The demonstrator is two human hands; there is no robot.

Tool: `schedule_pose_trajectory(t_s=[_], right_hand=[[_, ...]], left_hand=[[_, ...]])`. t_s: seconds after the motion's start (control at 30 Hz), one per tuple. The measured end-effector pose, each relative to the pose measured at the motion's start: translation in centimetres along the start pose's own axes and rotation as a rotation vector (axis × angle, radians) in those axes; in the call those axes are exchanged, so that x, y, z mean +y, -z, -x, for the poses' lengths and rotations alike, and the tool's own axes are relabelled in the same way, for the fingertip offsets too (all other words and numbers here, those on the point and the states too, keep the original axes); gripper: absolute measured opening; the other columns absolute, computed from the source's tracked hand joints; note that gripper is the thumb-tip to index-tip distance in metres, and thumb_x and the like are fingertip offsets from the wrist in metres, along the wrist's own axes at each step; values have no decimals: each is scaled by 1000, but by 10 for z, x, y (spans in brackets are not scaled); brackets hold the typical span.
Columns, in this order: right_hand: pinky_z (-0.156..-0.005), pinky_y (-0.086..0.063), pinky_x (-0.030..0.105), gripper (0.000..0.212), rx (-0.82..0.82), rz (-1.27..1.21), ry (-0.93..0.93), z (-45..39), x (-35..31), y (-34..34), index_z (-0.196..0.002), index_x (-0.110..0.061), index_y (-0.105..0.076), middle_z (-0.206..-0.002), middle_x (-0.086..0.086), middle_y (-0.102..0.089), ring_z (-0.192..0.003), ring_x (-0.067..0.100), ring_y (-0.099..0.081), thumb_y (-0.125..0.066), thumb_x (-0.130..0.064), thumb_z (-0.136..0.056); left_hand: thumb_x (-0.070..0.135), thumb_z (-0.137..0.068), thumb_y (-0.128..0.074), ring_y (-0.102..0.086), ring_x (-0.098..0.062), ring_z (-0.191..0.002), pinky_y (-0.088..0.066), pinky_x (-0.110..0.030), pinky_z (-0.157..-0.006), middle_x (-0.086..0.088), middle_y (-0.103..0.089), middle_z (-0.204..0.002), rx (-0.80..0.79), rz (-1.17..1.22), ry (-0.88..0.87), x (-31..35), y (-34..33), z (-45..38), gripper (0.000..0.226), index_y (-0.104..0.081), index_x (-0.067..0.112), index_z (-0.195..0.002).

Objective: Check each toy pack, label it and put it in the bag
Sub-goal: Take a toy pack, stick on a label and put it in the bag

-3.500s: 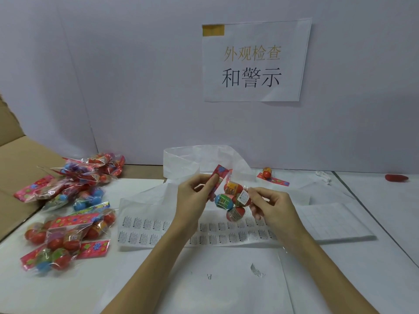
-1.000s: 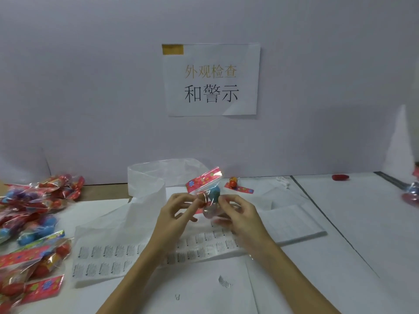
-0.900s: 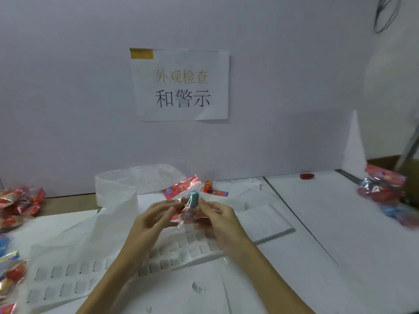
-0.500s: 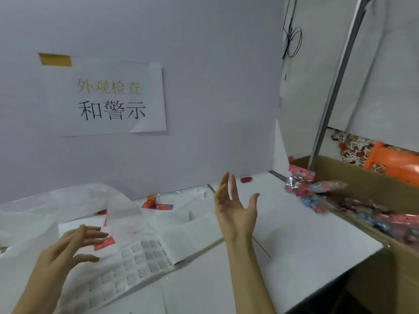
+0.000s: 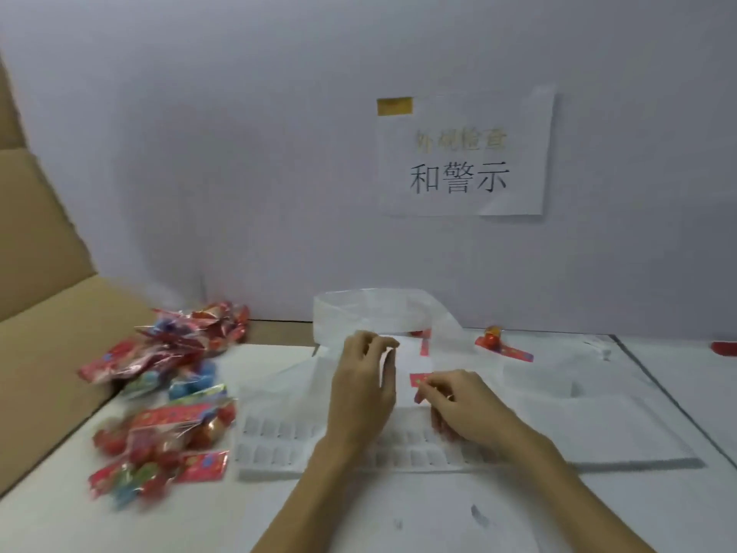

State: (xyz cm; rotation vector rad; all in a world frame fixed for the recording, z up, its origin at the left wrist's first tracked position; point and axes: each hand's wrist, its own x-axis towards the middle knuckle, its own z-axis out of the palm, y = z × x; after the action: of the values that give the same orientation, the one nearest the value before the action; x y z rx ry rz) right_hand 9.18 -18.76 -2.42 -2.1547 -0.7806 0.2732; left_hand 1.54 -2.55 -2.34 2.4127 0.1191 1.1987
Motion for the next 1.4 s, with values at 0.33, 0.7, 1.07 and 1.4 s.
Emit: schedule_pose_trajectory(t_s=[0.33,0.7,1.07,1.4], right_hand=[[-65,-54,26,31,47,28,32,0,10,-6,-85,-32,-75,-62,-2,-71,-53,9,-63,-53,-32,-107],[-54,-42,14,27,44,112,60,0,7,-6,-84,-35,-73,-61,-6,-70,-49,2,-59,-56,-32,-105],[-55,-43,13,27,39,112,61,1,8,-6,-86,-36,-73,-61,-4,-70,-48,2,-56,-56,-30,-106],[-76,-61,38,44,59,-851,-273,2,-7,6,-127,-21,-62,-115,8,-78,-98,28,-78,-43,-53,-104]], left_hand=[[11,-97,-56,-41,-34,-134,-35,-42,-112,-18,-47,-147,249,-428,590,-88,47,-44,27,-66,15,-121],[20,-102,-48,-33,-49,-144,-36,-55,-116,-28,-32,-158,-527,-976,754,-186,96,-78,49,-42,12,-150],[0,-95,-61,-57,-31,-107,-49,-36,-94,-15,-60,-116,-86,-707,24,-96,64,-98,32,-56,4,-126],[9,-95,-69,-54,3,-125,-52,-17,-103,-14,-58,-135,293,258,-57,29,-17,-21,13,-75,6,-107]])
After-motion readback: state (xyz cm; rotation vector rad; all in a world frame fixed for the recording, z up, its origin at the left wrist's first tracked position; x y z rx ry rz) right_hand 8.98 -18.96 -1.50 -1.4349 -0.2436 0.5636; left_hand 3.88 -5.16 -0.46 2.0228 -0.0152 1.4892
